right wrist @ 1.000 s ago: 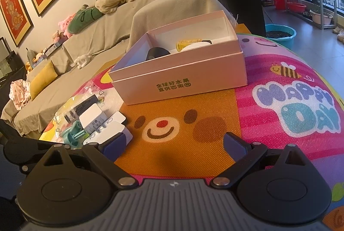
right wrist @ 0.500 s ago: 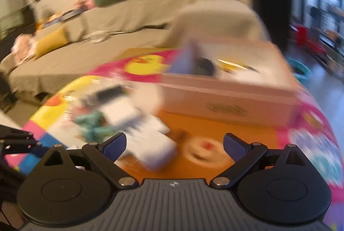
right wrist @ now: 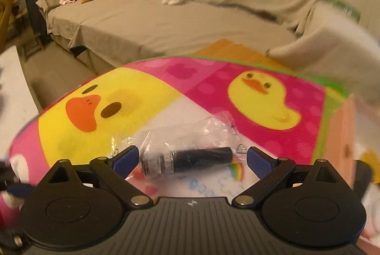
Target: Organize rigid objects
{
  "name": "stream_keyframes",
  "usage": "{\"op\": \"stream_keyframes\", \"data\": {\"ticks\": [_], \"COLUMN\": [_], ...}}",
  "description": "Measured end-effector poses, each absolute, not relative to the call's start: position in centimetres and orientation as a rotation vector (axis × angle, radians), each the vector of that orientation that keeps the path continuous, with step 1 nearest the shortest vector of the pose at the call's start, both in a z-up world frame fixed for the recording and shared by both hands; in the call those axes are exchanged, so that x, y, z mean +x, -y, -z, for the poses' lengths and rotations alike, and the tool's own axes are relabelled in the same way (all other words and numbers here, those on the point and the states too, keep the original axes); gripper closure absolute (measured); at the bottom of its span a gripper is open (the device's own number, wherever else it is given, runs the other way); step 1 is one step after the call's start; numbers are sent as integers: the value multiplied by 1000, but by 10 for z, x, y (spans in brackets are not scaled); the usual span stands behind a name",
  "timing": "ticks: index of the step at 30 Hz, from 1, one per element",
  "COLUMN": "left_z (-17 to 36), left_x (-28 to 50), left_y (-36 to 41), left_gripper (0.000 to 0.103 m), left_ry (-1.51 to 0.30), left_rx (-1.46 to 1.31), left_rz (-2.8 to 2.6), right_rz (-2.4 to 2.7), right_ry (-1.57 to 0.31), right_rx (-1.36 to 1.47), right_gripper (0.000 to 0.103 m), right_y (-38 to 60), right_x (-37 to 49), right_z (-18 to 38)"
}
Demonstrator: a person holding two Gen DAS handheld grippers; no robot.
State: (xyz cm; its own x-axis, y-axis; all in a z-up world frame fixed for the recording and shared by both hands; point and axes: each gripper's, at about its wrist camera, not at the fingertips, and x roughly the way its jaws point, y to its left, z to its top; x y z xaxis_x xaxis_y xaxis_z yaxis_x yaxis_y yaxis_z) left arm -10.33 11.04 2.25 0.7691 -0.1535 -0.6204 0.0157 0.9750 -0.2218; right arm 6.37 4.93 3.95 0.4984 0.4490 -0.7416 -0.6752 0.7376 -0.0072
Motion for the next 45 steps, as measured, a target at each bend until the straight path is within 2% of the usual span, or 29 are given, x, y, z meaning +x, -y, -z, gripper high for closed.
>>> {"op": "stream_keyframes", "data": {"ticks": [3,6,7,9,11,14,17,20,22,23,24,30,32,34,38,39,42,45], "left_z": [-21,-20,-19,-19,-20,-18,-17,-17,-18,-18,-19,-16,-14,-13,-12,-11,-11,-11], "left_x": [-104,-106,-106,-106,-105,-108,-110,-108,-106,-105,-104,-110,-113,-115,-116,-116,-116,-118], "left_y": [-102,-100,-102,-107,-110,-105,-93,-86,-85,-85,-84,-91,-91,-92,-96,-96,-95,-95], "left_gripper": [49,49,49,49,49,49,50,50,50,50,49,49,49,49,49,49,49,49], "left_ry": [-684,-673,-670,-670,-669,-650,-636,-640,-648,-652,-657,-630,-612,-602,-593,-589,-581,-579], "left_rx": [-161,-153,-167,-208,-242,-223,-155,-139,-146,-148,-148,-209,-210,-206,-217,-221,-224,-236], "left_rz": [75,73,75,77,75,57,25,-9,-22,-26,-27,-16,-10,2,21,21,16,7], "right_rz": [-738,-747,-754,-766,-810,-817,-819,-834,-810,-783,-751,-689,-674,-632,-646,-664,-677,-698], "right_ry": [-911,-889,-867,-832,-848,-798,-765,-774,-787,-795,-801,-974,-948,-909,-826,-834,-800,-784], "right_rx": [-252,-270,-294,-340,-328,-330,-314,-292,-248,-206,-151,68,28,-95,-310,-305,-280,-246], "right_gripper": [4,5,9,23,63,76,80,79,60,36,24,23,16,21,71,77,83,83], "right_y": [-51,-51,-51,-54,-54,-48,-35,-23,-18,-16,-15,-44,-66,-89,-108,-104,-88,-68], "right_x": [83,74,67,55,45,27,9,1,5,11,17,67,72,69,50,48,33,16], "right_z": [-30,-25,-24,-26,-36,-54,-66,-71,-72,-71,-69,-38,-32,-30,-31,-34,-41,-53]}}
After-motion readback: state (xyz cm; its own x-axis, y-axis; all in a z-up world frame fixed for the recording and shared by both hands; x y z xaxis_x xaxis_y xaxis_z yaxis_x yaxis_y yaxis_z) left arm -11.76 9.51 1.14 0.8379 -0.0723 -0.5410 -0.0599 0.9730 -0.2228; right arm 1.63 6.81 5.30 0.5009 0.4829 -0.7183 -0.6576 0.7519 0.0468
